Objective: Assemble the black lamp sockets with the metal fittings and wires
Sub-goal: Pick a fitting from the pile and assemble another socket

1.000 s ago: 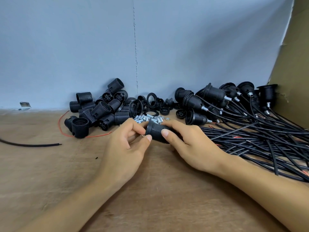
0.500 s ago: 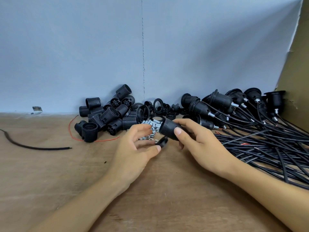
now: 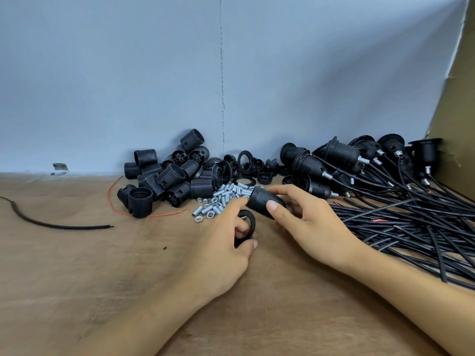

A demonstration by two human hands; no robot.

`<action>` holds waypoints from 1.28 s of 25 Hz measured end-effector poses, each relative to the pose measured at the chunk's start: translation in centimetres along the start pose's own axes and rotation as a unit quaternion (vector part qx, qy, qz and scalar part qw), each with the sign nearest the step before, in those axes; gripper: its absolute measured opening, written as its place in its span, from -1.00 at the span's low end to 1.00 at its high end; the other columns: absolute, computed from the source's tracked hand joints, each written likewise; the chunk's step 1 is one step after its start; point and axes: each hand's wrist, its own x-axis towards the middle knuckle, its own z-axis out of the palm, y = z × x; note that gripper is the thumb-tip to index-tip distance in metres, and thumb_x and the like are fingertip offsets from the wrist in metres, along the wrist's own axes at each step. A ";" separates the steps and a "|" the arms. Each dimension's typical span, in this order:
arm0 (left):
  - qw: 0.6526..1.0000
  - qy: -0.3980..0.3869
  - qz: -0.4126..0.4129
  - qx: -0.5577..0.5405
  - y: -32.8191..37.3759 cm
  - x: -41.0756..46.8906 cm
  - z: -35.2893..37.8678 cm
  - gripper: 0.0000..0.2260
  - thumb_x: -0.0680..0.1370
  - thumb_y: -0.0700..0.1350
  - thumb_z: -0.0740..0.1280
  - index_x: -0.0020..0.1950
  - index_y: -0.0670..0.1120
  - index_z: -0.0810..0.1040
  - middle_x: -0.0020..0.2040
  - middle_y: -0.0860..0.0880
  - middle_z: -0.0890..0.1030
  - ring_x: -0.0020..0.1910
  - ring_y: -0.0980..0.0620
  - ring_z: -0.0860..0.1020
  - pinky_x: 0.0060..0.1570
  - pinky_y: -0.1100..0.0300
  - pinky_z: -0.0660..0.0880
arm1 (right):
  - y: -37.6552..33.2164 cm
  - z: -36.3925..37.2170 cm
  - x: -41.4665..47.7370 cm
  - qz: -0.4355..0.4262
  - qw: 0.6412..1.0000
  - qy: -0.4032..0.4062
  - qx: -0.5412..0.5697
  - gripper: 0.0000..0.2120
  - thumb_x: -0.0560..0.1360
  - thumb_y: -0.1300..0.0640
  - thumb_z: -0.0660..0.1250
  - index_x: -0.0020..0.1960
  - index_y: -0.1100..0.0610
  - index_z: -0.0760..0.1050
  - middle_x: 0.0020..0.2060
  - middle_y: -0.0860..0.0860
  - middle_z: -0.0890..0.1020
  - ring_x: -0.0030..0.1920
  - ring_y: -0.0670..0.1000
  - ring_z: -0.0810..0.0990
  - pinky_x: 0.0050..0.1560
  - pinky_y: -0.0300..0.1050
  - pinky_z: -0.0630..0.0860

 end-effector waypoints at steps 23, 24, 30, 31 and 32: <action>0.919 0.066 -0.134 -0.364 0.1 0.8 -0.7 -0.82 0.59 -0.04 0.38 -0.11 0.08 0.77 -0.02 0.11 0.74 0.01 0.21 0.65 0.13 0.12 0.51 | -0.9 -0.2 -0.6 -0.056 0.995 -0.031 -0.078 -0.66 0.53 -0.05 0.42 0.28 -0.05 0.55 0.03 -0.29 0.61 -0.03 -0.21 0.55 0.01 -0.43 0.40; 0.918 0.060 -0.135 -0.369 0.1 0.8 -0.7 -0.82 0.60 -0.05 0.37 -0.09 0.06 0.77 0.00 0.08 0.75 0.05 0.17 0.66 0.17 0.10 0.52 | -0.9 -0.2 -0.6 -0.057 0.995 -0.030 -0.078 -0.67 0.52 -0.05 0.42 0.27 -0.05 0.56 0.04 -0.28 0.61 -0.01 -0.20 0.55 0.03 -0.41 0.42; 0.903 0.039 -0.146 -0.402 -0.3 0.7 -0.8 -0.88 0.54 -0.09 0.42 -0.06 -0.05 0.76 0.03 -0.03 0.75 0.13 0.04 0.68 0.24 0.04 0.54 | -0.7 -0.2 -0.5 -0.055 0.995 -0.016 -0.077 -0.65 0.53 -0.07 0.40 0.29 -0.05 0.56 0.10 -0.24 0.63 0.10 -0.21 0.56 0.14 -0.36 0.43; 0.900 0.037 -0.148 -0.409 -0.3 0.7 -0.8 -0.89 0.52 -0.11 0.43 -0.06 -0.05 0.76 0.03 -0.04 0.75 0.13 0.03 0.68 0.23 0.04 0.55 | -0.7 -0.2 -0.5 -0.056 0.995 -0.017 -0.075 -0.65 0.53 -0.07 0.40 0.30 -0.05 0.55 0.11 -0.24 0.63 0.12 -0.21 0.56 0.16 -0.35 0.44; 0.897 0.039 -0.150 -0.414 -0.4 0.8 -0.8 -0.89 0.52 -0.14 0.43 -0.05 -0.05 0.76 0.03 -0.04 0.75 0.13 0.03 0.68 0.22 0.04 0.56 | -0.7 -0.2 -0.4 -0.057 0.995 -0.018 -0.074 -0.66 0.54 -0.06 0.40 0.29 -0.05 0.56 0.11 -0.24 0.63 0.12 -0.22 0.56 0.17 -0.35 0.44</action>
